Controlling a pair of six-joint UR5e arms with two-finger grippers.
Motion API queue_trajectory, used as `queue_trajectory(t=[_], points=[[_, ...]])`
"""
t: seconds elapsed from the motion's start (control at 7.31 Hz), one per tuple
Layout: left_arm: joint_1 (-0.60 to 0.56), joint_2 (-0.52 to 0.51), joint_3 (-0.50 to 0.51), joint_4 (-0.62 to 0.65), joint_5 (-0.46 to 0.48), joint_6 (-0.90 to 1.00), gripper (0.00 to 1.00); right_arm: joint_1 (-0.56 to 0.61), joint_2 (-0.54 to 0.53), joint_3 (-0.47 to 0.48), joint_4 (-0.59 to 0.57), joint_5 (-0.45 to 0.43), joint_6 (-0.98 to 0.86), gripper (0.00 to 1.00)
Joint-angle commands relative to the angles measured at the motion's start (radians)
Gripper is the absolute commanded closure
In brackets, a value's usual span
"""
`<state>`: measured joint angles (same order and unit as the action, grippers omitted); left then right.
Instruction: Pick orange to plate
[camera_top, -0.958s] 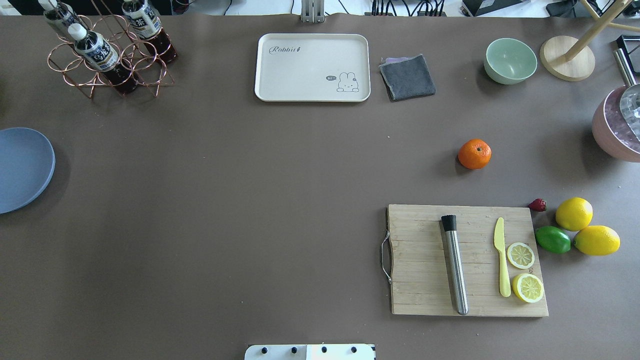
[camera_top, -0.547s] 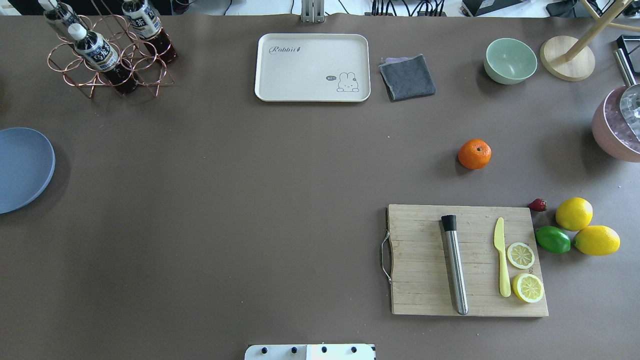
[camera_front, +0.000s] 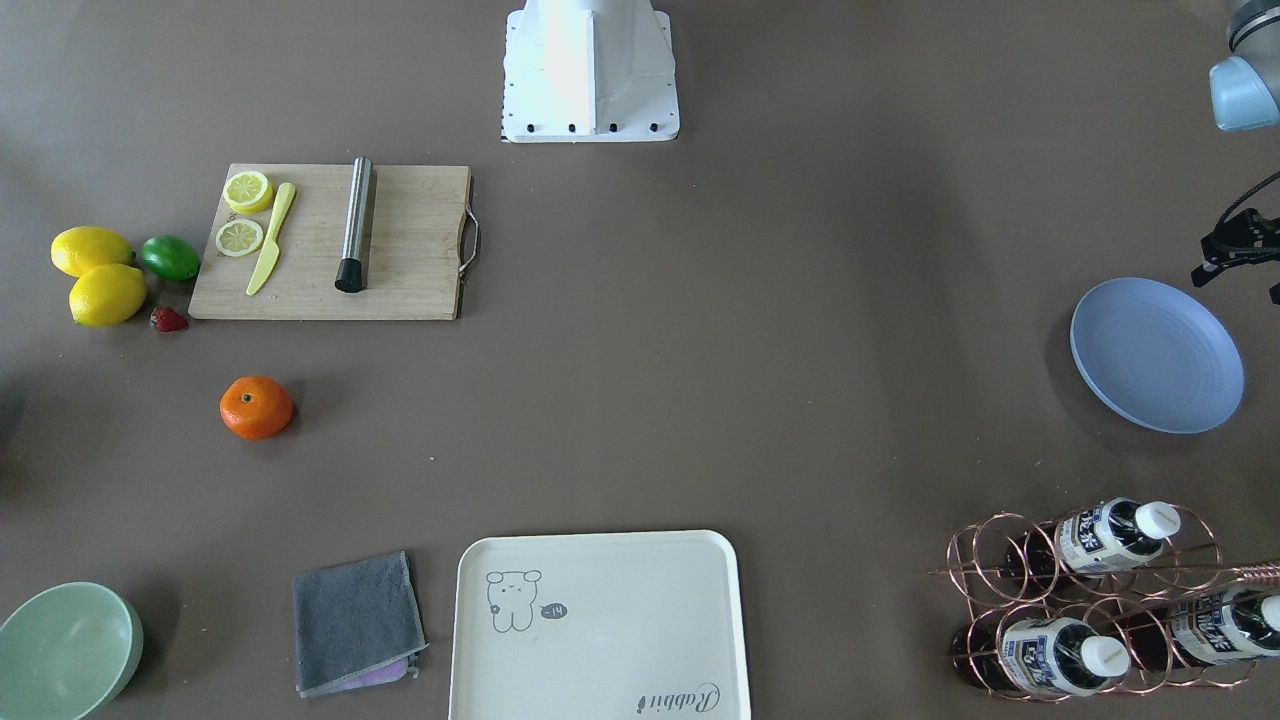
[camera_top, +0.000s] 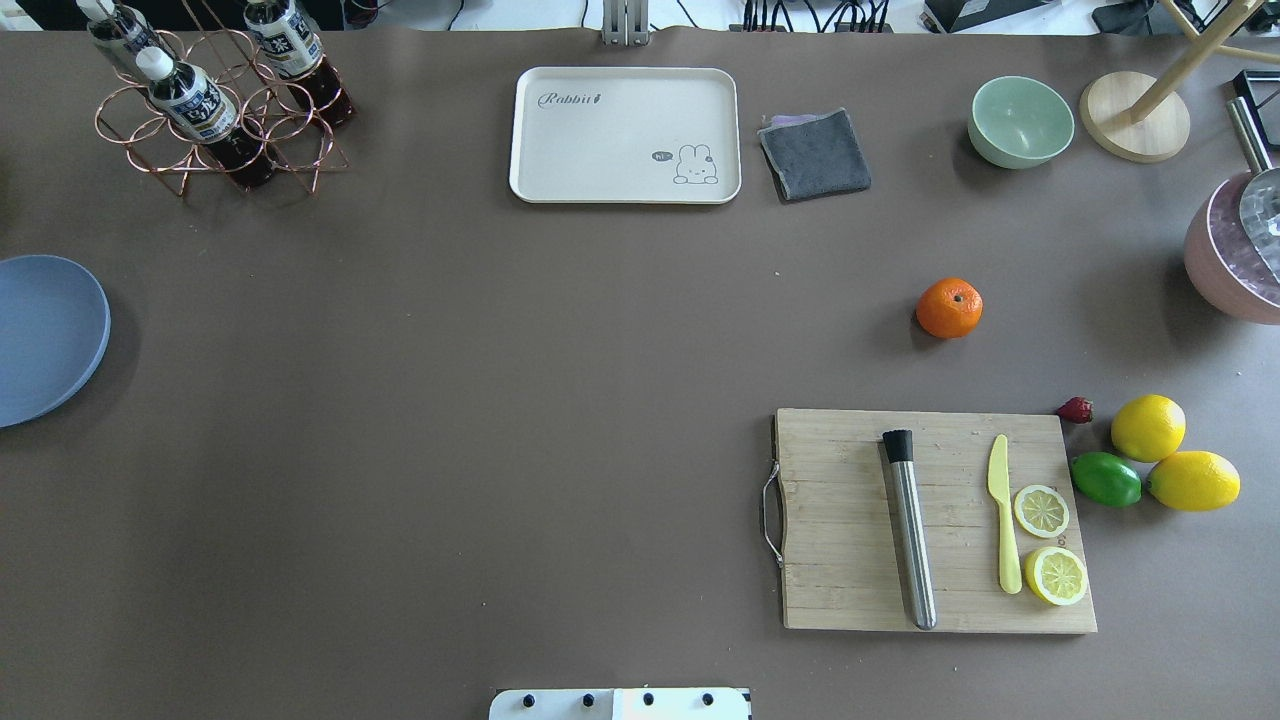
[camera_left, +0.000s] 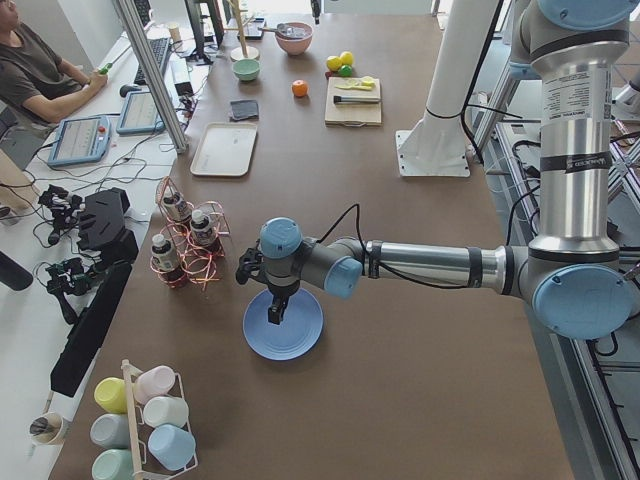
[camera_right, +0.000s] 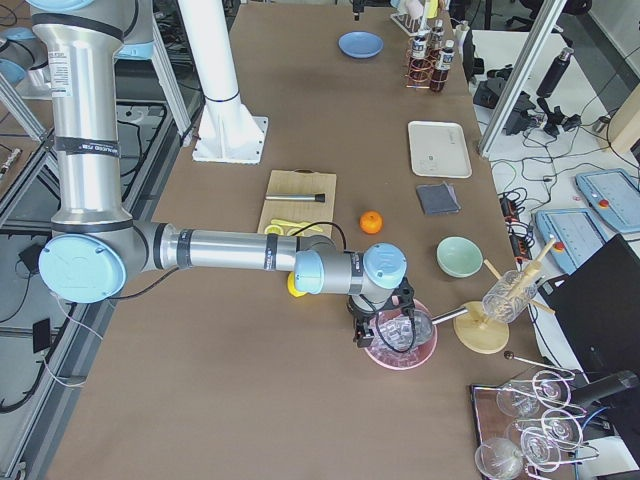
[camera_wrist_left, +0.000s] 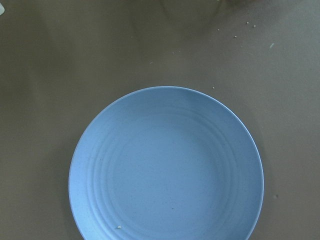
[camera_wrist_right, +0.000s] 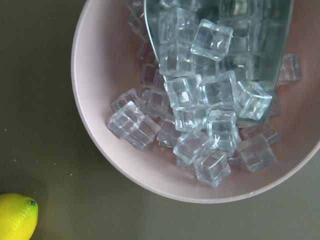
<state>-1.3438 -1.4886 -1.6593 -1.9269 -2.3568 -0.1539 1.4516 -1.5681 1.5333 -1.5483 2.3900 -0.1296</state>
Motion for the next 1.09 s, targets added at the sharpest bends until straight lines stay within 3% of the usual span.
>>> queue_trajectory(t=[0.0,0.27,0.68,0.96], points=[[0.003,0.007,0.004,-0.014,-0.001,-0.006,0.02,-0.011,0.002,-0.002,0.017,0.021,0.001,0.00],[0.005,-0.005,0.067,-0.020,0.005,0.001,0.03,-0.013,-0.009,-0.002,0.100,0.049,0.013,0.00],[0.008,-0.152,0.427,-0.260,0.008,0.007,0.04,-0.043,0.002,0.057,0.108,0.049,0.198,0.00],[0.066,-0.166,0.482,-0.285,0.114,0.005,0.05,-0.095,0.002,0.057,0.151,0.043,0.247,0.00]])
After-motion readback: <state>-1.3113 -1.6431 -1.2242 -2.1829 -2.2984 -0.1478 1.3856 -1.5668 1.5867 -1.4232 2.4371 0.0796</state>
